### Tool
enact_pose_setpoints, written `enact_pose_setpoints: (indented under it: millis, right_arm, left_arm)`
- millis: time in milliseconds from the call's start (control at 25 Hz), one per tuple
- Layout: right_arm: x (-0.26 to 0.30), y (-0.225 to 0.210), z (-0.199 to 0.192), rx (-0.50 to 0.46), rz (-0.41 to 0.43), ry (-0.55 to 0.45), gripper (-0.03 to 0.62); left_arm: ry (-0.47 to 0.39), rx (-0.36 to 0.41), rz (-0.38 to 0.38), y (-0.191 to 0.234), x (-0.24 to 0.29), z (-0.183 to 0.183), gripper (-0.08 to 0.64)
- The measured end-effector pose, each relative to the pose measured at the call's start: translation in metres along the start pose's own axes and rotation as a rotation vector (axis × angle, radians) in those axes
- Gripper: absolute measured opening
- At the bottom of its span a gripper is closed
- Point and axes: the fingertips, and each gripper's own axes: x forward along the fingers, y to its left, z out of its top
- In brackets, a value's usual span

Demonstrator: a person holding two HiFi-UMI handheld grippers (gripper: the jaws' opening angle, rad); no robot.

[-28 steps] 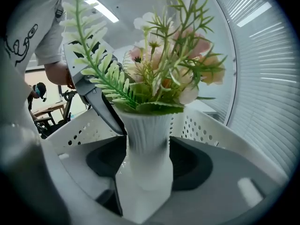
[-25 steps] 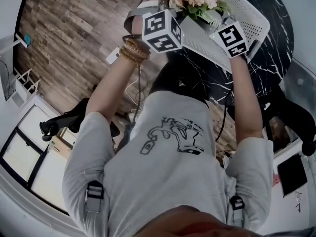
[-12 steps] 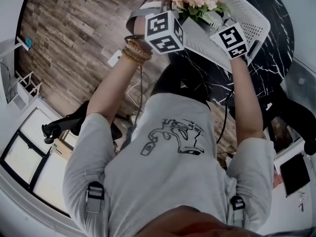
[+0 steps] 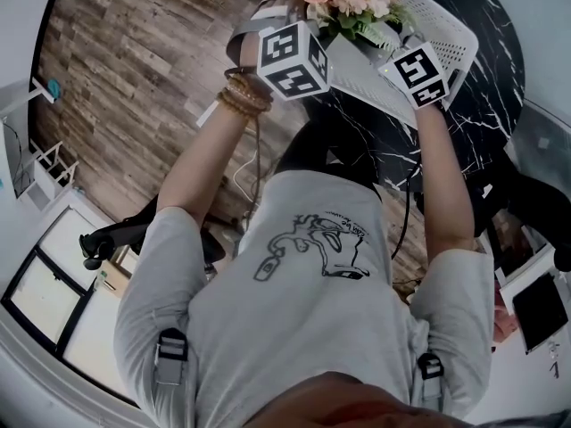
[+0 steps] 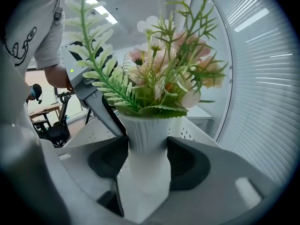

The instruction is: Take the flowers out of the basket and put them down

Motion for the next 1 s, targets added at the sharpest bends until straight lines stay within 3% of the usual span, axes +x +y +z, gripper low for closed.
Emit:
enact_pose_setpoints:
  millis: [600, 1000]
  right_arm:
    - [-0.062, -0.010, 0.077, 0.001, -0.075, -0.061, 0.267]
    - [-0.111, -0.005, 0.127, -0.002, -0.103, -0.088, 0.265]
  left_arm:
    - [-0.070, 0.063, 0.033, 0.023, -0.069, 0.067, 0.232]
    - [-0.085, 0.152, 0.089, 0.027, -0.123, 0.116, 0.230]
